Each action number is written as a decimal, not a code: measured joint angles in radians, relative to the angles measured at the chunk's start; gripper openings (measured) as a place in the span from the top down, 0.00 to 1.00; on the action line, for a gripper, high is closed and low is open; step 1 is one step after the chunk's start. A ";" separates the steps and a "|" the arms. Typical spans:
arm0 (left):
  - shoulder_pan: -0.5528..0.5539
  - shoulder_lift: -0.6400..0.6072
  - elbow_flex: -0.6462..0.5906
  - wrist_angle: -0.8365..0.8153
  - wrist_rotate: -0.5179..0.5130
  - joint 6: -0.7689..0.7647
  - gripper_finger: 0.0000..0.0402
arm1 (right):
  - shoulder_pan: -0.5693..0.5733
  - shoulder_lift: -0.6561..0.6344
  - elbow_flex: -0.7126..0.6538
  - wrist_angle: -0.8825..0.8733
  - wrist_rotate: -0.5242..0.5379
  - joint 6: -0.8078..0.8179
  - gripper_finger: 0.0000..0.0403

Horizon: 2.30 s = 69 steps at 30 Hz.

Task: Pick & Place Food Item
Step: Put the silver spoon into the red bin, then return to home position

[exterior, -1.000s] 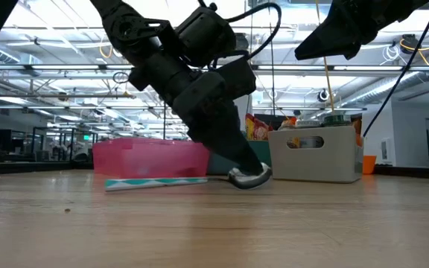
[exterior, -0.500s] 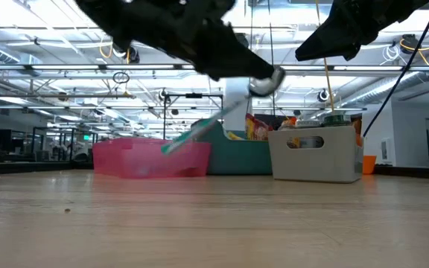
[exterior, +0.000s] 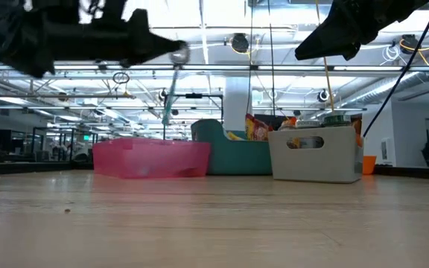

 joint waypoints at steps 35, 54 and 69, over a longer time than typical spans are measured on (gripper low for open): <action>0.159 0.009 -0.144 -0.192 -0.682 -0.392 0.95 | -0.007 0.000 0.000 -0.001 0.001 0.007 0.85; 0.169 0.009 -0.144 -0.273 -0.755 -0.577 0.77 | -0.007 0.000 0.000 -0.001 0.000 0.007 0.85; 0.215 -0.078 -0.111 -0.395 -0.052 -0.618 0.66 | -0.007 0.000 0.000 -0.002 0.000 0.007 0.85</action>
